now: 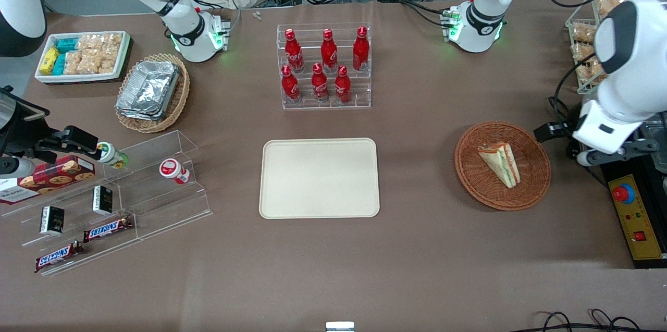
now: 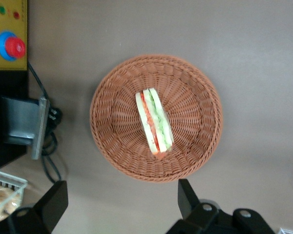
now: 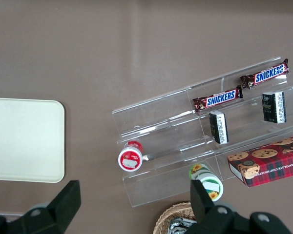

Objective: Place sandwich from basket to tray
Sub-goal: 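Move the left gripper over the wrapped sandwich in the wicker basket, then lower the left gripper and close it on the sandwich's wrapped edge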

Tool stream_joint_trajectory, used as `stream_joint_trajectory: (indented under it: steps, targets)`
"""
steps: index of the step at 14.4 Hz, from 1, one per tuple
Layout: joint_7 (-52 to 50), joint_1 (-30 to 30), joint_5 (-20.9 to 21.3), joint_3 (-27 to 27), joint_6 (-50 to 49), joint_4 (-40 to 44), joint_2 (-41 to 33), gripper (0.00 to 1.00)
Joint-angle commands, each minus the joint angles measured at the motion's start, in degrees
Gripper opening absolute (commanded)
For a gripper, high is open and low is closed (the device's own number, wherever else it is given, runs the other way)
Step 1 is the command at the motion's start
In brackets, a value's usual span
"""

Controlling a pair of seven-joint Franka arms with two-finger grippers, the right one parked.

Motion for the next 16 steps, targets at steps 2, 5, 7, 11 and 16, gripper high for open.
stream_joint_trajectory:
  steps: [2,5,7,11,16]
  targets:
    - [-2.1,0.1,-3.1,0.5,8.4,-11.5,-3.8,1.00]
    - [-3.0,0.4,-5.9,0.7,13.5,-15.7,-2.5,1.00]
    - [-4.6,0.8,-7.5,0.7,15.2,-16.1,-0.5,1.00]
    - [-8.3,0.7,-7.9,0.6,21.2,-18.1,2.4,1.00]
    - [-12.1,0.5,-7.7,0.6,29.8,-21.5,7.1,1.00]
